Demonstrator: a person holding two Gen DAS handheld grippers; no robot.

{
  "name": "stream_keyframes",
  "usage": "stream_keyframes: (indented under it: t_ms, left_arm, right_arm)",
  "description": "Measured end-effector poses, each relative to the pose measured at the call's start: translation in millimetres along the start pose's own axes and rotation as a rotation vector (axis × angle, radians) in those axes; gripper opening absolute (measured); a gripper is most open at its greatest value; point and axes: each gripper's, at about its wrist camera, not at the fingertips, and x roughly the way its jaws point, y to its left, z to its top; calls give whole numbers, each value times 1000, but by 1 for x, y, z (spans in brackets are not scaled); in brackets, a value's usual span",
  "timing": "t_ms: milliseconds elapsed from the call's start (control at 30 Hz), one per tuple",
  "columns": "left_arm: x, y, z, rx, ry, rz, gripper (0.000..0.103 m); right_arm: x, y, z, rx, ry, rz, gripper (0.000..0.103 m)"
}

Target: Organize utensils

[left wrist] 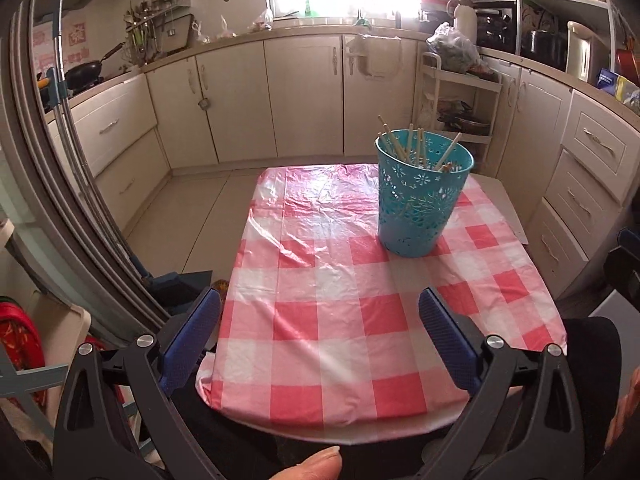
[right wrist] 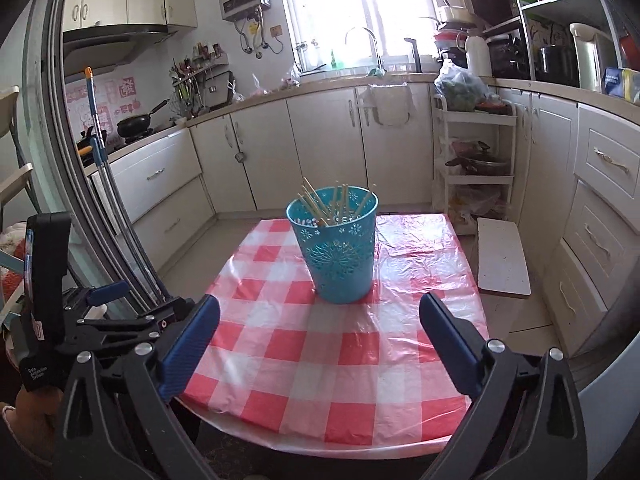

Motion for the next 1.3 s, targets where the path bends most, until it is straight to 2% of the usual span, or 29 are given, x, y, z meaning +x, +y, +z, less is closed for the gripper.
stream_keyframes:
  t_ms: [100,300,467,600,833,1300]
  left_arm:
    - [-24,2,-5,27,48,28,95]
    - [-76,18,-22,-69,-9,20,95]
    - [-96,29,-35,-148,-40,-16,95]
    - [-102,26,-39,-120,-42,25,95]
    - [-102,22,-35,-106,-36,59,95]
    - [-117,22,-39,-107,-77,65,95]
  right_arm:
    - [-28,10,5,5,-30,20,96]
    - [-62,27,4,27,-63,64,96]
    - [-72,43,-16,26,-29,86,96]
    - [-69,46,-27,35,-5,90,96]
    - [-68,43,-25,50,-52,80,96]
    - [-75,54,-28,6,-60,66,96]
